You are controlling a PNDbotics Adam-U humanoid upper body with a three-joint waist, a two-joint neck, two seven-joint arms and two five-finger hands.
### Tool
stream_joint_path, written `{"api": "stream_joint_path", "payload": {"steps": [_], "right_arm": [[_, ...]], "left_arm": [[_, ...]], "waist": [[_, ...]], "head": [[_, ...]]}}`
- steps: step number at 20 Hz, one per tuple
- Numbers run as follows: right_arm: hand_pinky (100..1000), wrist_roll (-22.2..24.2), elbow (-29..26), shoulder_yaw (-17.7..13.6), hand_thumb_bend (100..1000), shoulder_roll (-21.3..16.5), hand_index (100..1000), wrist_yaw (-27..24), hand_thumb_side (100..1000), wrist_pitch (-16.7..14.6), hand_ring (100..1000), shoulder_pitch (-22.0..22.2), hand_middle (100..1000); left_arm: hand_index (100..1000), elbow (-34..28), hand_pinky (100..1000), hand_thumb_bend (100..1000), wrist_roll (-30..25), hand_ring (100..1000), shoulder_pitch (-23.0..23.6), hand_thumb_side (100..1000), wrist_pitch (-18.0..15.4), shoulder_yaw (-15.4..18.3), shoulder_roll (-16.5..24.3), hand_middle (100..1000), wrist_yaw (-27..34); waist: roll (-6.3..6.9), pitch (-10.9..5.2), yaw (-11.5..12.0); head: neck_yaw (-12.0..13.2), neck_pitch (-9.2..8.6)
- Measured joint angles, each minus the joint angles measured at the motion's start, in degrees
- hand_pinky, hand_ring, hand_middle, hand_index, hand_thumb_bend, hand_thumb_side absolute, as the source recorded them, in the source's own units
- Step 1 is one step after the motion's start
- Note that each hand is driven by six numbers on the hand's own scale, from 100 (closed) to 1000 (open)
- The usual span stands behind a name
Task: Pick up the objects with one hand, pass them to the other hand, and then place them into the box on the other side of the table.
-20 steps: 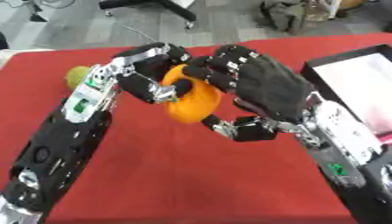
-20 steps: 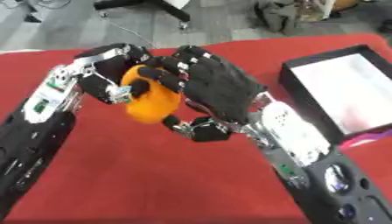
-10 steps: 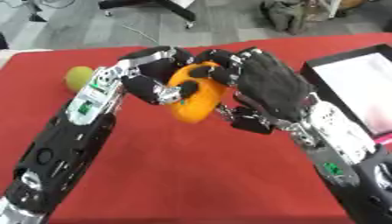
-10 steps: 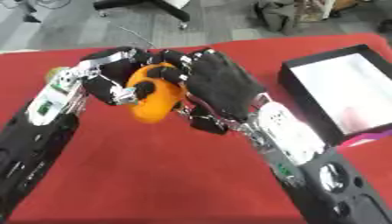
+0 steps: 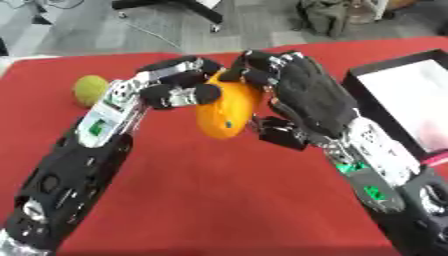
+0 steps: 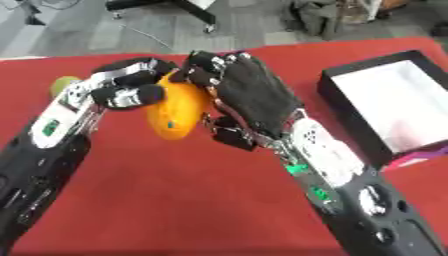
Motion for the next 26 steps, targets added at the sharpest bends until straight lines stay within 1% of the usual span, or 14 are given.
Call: {"api": "stream_joint_path", "payload": {"steps": [2,4,9,12,16,19,20,22,24,25,26], "right_arm": [[287,-0.3,0.1,-0.1,100,0.0,256,-0.2,100,0.0,227,0.0,308],[292,-0.4,0.7,-0.3,100,-0.2,249,-0.2,100,0.0,232,0.3,315],[307,-0.8,1.1,-0.2,100,-0.3,230,-0.2,100,-0.6,244,0.5,322],[313,-1.5,0.3,-0.3,100,-0.7,221,-0.2,100,-0.9,249,0.5,321],[303,-2.8,-1.1,-1.2,100,-1.4,216,-0.2,100,-0.1,242,0.6,311],[294,-4.1,-3.1,-2.7,100,-2.0,221,-1.4,100,1.4,240,0.6,305],[293,-4.5,-3.9,-3.4,100,-2.3,221,-2.2,100,2.1,240,0.7,305],[280,-5.3,-5.2,-5.0,100,-3.1,235,-4.1,100,3.8,234,1.0,301],[256,-6.4,-6.0,-6.9,100,-4.3,263,-6.3,100,6.2,222,1.6,292],[256,-7.1,-6.0,-8.0,100,-5.1,263,-7.6,100,7.7,222,2.0,292],[221,-8.1,-5.7,-9.1,100,-5.9,316,-9.0,100,9.3,203,2.5,278]], "left_arm": [[684,-0.2,669,468,0.0,477,0.5,695,0.3,0.7,0.0,480,0.4],[685,-0.9,668,476,-0.1,478,0.8,713,0.7,1.9,0.0,481,1.3],[675,-1.7,659,461,-0.1,472,1.2,724,1.7,4.9,-0.1,474,2.0],[671,-0.3,654,441,-0.1,471,1.3,717,2.1,7.6,-0.1,472,1.4],[668,3.4,652,401,-0.1,470,1.2,718,2.2,11.8,-0.1,471,-1.0],[671,8.0,651,377,0.3,472,-0.1,714,1.6,14.5,0.0,473,-5.0],[671,9.6,651,376,0.7,472,-0.6,712,0.9,15.3,0.0,473,-6.7],[672,12.8,650,336,2.0,473,-1.1,687,-0.7,16.7,0.3,474,-10.5],[676,15.7,651,316,4.0,476,-1.2,664,-2.7,18.2,1.2,478,-14.8],[676,17.1,651,316,5.2,476,-1.2,664,-3.9,19.0,1.7,478,-17.1],[683,18.4,657,312,6.4,490,-1.2,648,-5.2,19.7,2.3,489,-19.3]], "waist": [[-0.01,0.03,0.0],[-0.03,0.03,0.1],[-0.05,0.05,0.3],[-0.06,0.05,0.3],[-0.12,0.05,0.3],[-0.19,0.04,0.1],[-0.21,0.03,-0.1],[-0.28,0.03,-0.3],[-0.35,0.02,-0.5],[-0.36,0.02,-0.6],[-0.35,0.02,-0.7]], "head": [[-0.1,0.0],[-0.3,0.0],[-0.8,0.0],[-1.2,0.0],[-2.2,0.0],[-3.3,0.0],[-3.6,0.0],[-4.1,0.0],[-4.7,0.0],[-5.0,0.0],[-5.4,0.0]]}}
